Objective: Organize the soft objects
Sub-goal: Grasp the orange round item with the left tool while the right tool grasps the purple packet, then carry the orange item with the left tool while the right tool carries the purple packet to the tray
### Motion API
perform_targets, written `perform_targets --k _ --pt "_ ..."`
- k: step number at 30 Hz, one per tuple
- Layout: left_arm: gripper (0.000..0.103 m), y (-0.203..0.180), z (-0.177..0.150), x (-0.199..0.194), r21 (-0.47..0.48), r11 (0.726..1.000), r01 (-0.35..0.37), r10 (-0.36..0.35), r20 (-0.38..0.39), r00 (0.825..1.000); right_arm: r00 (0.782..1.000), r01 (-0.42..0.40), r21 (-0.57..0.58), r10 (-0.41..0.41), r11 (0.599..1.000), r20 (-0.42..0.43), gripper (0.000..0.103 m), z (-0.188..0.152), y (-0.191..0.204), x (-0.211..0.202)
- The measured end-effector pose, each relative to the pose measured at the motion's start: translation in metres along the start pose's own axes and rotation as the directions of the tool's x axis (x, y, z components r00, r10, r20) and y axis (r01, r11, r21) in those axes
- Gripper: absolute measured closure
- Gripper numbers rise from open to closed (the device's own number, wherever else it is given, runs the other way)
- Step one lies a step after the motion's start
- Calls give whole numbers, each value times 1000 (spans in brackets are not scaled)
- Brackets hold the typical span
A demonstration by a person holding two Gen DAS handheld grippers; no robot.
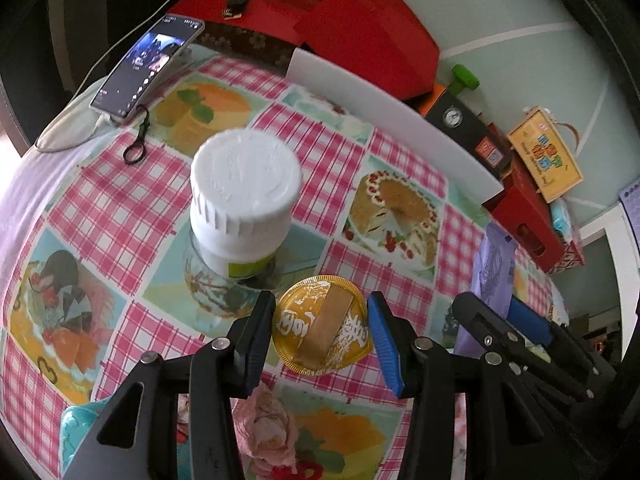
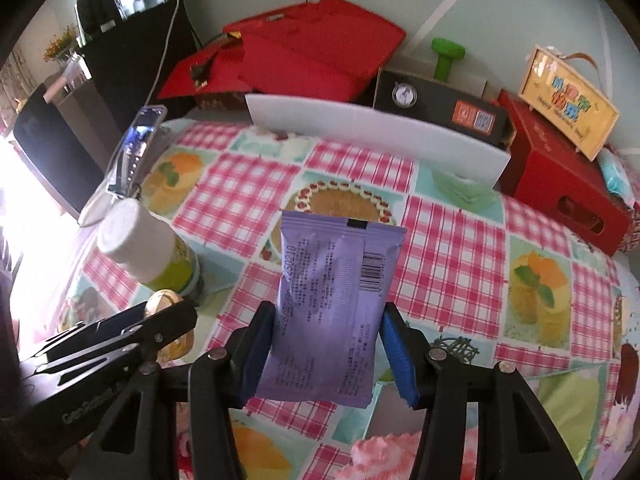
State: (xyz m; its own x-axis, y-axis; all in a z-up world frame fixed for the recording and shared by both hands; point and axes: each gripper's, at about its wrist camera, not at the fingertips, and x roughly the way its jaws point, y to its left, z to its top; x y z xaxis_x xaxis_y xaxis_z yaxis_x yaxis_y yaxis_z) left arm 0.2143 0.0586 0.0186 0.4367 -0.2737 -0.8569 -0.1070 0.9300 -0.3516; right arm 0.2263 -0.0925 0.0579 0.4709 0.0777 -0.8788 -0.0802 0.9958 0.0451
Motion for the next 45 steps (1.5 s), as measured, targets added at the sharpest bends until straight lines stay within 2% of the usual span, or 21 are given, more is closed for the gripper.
perform_targets --k 9,18,26,39,45 --pt "54 -2 0 -16 18 999 31 -32 28 999 998 24 64 -28 998 55 47 -14 -8 -27" --pt "54 -15 -7 -33 72 995 64 -68 55 996 994 42 152 -57 987 91 47 -43 -24 -53" --pt "54 -31 -14 -35 111 990 87 -92 47 995 987 89 209 -114 974 112 47 -68 -43 -75" --pt "54 -65 -30 -32 195 976 99 -106 27 994 977 105 293 -154 950 149 47 -89 -78 -97" --pt "54 -86 -42 -24 227 963 147 -146 -22 989 963 165 374 -231 913 139 47 -105 -116 -110"
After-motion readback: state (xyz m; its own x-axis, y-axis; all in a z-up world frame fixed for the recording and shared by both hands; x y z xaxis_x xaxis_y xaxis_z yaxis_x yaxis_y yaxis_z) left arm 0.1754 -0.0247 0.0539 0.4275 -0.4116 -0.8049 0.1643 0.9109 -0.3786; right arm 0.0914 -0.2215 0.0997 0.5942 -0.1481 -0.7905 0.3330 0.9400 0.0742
